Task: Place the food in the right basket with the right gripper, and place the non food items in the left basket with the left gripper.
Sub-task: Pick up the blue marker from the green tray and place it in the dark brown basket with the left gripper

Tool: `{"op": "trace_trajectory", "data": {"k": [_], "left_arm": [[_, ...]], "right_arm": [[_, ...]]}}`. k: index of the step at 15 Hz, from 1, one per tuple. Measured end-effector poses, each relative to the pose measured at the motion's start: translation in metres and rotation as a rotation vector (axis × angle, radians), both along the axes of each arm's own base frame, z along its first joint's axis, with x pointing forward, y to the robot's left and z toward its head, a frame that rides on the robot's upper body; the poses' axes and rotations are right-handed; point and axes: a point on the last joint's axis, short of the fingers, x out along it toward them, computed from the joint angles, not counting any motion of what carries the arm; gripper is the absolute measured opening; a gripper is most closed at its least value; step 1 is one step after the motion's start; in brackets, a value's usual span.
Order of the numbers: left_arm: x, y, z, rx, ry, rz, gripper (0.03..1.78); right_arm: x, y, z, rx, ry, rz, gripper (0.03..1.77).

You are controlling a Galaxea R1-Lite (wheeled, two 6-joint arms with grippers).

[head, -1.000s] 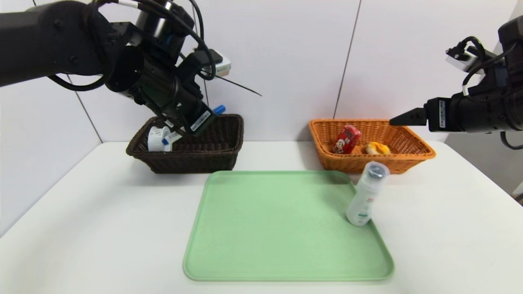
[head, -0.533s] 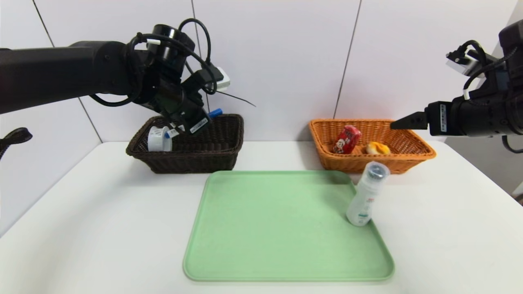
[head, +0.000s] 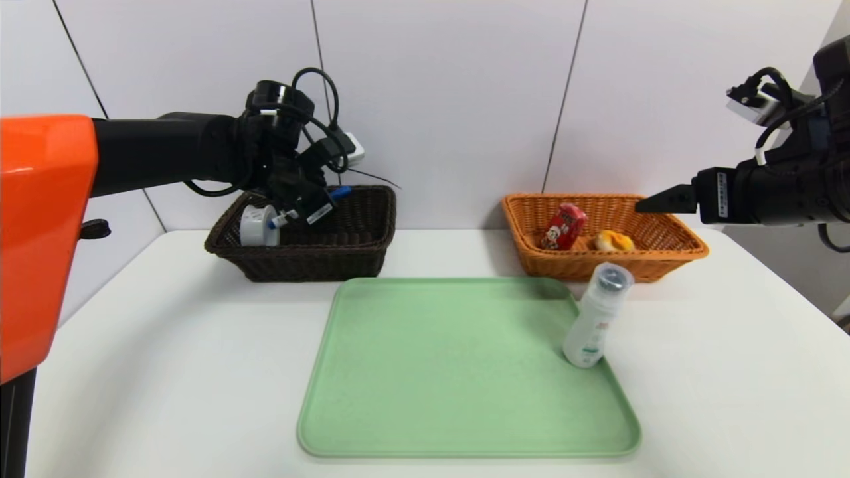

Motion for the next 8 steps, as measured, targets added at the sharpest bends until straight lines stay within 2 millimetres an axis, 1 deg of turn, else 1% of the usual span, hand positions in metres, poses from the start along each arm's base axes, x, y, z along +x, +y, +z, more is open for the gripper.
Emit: {"op": "trace_trajectory", "data": {"k": [4, 8], "left_arm": [[0.010, 0.002, -0.013, 0.003, 0.007, 0.013, 0.16], [0.017, 0.000, -0.019, -0.017, -0.009, 0.032, 0.16]], "right_arm": [[-0.001, 0.001, 0.000, 0.001, 0.000, 0.005, 1.70], [-0.002, 0.002, 0.001, 0.019, -0.001, -0.003, 1.70]]}}
